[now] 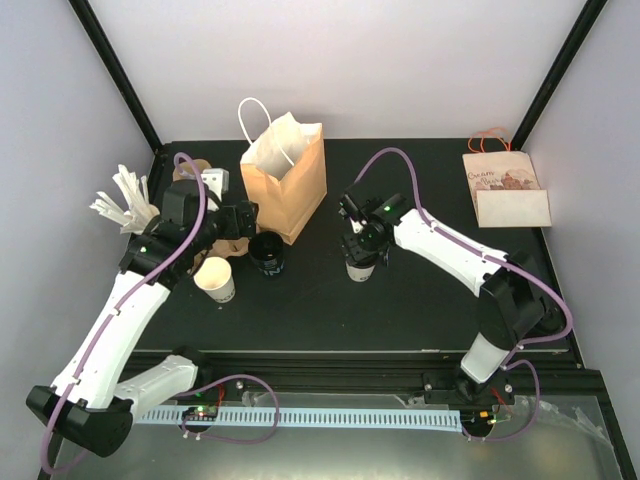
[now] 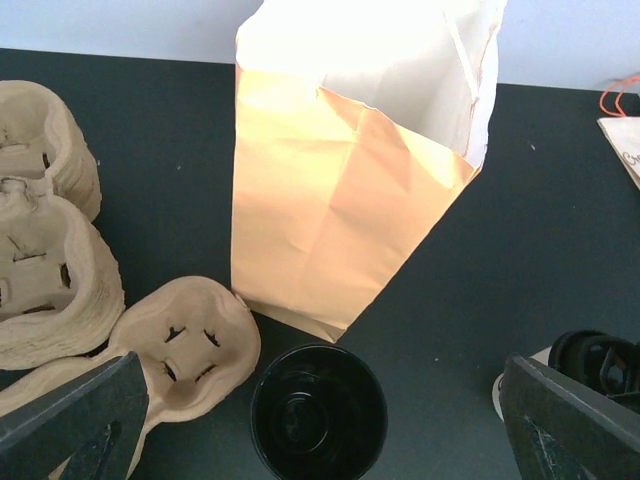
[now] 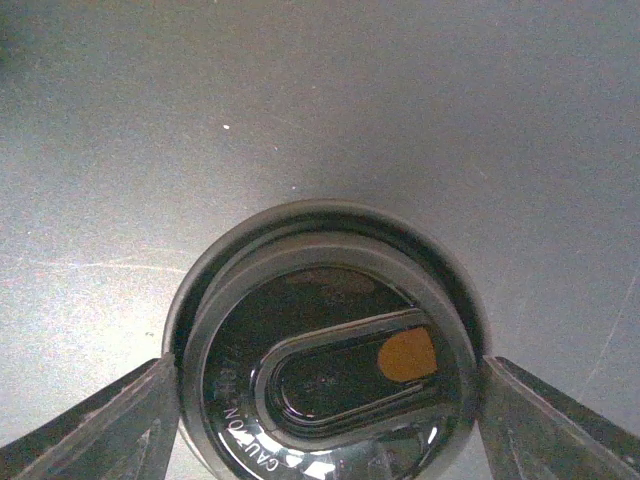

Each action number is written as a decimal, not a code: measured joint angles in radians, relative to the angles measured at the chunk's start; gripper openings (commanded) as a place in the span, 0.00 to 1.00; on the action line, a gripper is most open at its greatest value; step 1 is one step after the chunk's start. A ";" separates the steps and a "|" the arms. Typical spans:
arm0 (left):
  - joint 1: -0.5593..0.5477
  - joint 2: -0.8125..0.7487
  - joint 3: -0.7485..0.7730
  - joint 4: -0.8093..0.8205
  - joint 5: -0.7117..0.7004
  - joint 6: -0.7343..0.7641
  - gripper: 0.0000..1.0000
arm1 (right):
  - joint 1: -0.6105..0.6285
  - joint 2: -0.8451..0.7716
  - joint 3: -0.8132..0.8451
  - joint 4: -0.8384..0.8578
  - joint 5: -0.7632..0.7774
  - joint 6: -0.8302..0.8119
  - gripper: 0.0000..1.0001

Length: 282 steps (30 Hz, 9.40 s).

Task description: Pack the takeout coffee

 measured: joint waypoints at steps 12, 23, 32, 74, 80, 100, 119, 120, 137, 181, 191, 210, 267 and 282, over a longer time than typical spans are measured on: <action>0.014 0.013 0.005 -0.001 0.002 0.008 0.98 | 0.005 0.016 0.000 -0.010 0.011 -0.005 0.78; 0.071 0.073 0.027 -0.015 0.003 0.008 0.99 | 0.015 0.021 0.007 -0.016 0.024 -0.013 0.74; 0.213 0.225 0.212 -0.031 0.109 0.008 0.99 | 0.016 -0.021 0.011 -0.028 0.031 -0.032 0.74; 0.076 0.998 0.969 -0.263 0.491 0.173 0.01 | 0.019 -0.683 -0.010 -0.011 0.044 -0.077 0.74; -0.045 0.964 0.969 -0.270 0.503 0.238 0.02 | 0.019 -0.732 0.126 -0.084 0.080 -0.086 0.70; -0.399 0.771 0.859 -0.417 0.167 0.447 0.01 | 0.019 -0.711 0.291 -0.062 0.063 -0.096 0.60; -0.401 0.589 0.571 -0.270 0.126 0.444 0.02 | 0.019 -0.715 0.029 -0.159 -0.254 -0.112 0.57; -0.403 0.581 0.559 -0.258 0.128 0.444 0.02 | 0.019 -0.716 0.026 -0.161 -0.271 -0.115 0.57; -0.508 0.368 0.225 0.037 0.190 0.424 0.02 | 0.156 -0.692 -0.092 -0.169 -0.235 -0.111 0.56; -0.762 0.208 0.055 0.180 -0.089 0.414 0.05 | 0.726 -0.661 -0.537 0.275 0.467 0.007 0.55; -0.772 0.071 -0.063 0.167 -0.093 0.471 0.04 | 0.839 -0.523 -0.557 0.361 0.667 0.065 0.55; -0.786 0.153 -0.055 0.217 -0.056 0.395 0.02 | 0.830 -0.541 -0.585 0.064 0.907 0.729 0.54; -0.604 0.404 0.415 -0.069 0.363 -0.220 0.04 | 0.554 -0.724 -0.294 0.020 0.546 0.302 0.46; -0.574 0.418 0.232 -0.016 0.580 -0.448 0.39 | 0.420 -0.578 -0.182 -0.290 0.152 0.380 0.47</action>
